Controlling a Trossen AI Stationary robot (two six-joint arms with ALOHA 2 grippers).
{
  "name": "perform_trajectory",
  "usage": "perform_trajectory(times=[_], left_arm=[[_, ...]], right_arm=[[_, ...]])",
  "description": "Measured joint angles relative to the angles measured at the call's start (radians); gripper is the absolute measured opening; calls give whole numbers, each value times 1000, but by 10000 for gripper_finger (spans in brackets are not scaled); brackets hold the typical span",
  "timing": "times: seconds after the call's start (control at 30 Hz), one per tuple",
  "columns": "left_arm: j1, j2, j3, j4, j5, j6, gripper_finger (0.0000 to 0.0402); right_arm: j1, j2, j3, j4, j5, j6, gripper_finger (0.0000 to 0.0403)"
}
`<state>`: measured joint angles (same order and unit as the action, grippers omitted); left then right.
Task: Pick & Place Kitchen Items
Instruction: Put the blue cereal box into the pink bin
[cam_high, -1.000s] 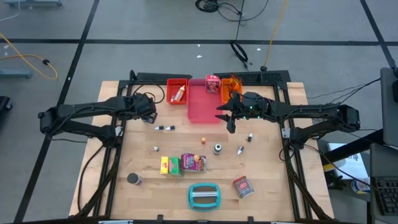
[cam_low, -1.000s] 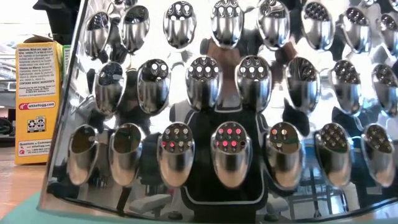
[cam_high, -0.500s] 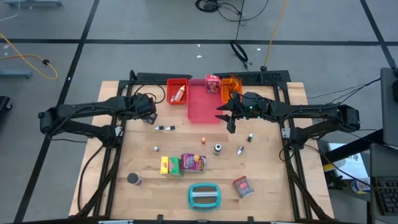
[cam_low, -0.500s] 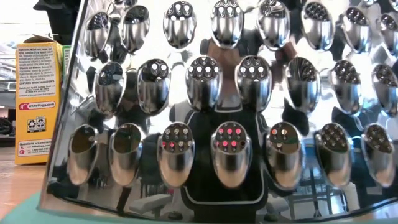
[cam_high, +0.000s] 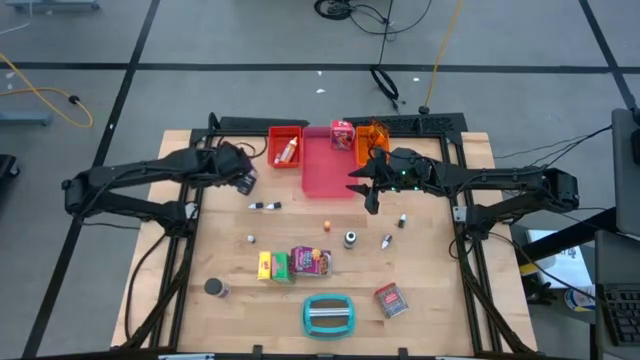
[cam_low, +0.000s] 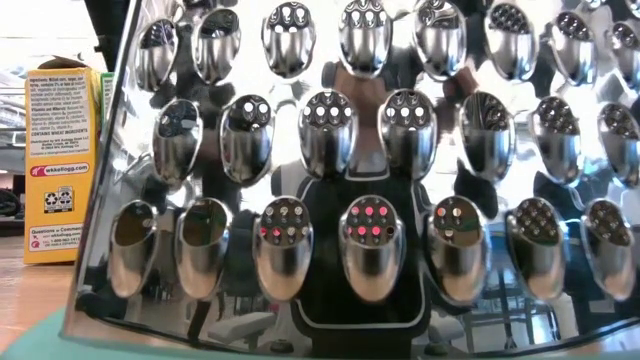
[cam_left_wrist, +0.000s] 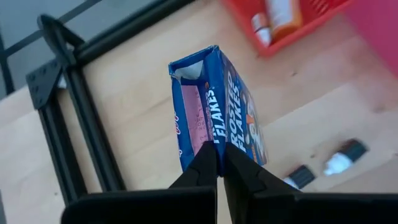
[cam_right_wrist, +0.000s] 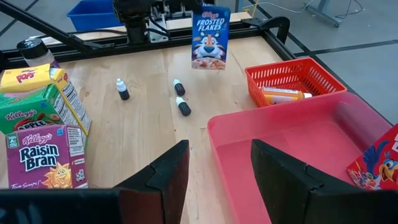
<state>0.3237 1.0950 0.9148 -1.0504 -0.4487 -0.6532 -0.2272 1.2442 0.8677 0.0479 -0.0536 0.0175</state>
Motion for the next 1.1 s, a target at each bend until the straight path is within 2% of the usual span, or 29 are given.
perform_trajectory(times=[0.37, 0.57, 0.77, 0.87, 1.1], left_arm=[[-76, -1, 175, 5, 25, 121, 0], [-95, 7, 225, 134, 31, 264, 0], [-76, 136, 284, 280, 80, 485, 0], [-51, 221, 335, 280, 63, 595, 0], [0, 371, 410, 432, 71, 909, 0]], right_arm=[[0, 0, 0, 0, 0, -2, 164], [0, 0, 0, 0, -2, -2, 164], [0, 0, 0, 0, -2, 11, 164], [0, 0, 0, -1, -3, 23, 164], [0, 0, 0, -19, -3, 24, 165]])
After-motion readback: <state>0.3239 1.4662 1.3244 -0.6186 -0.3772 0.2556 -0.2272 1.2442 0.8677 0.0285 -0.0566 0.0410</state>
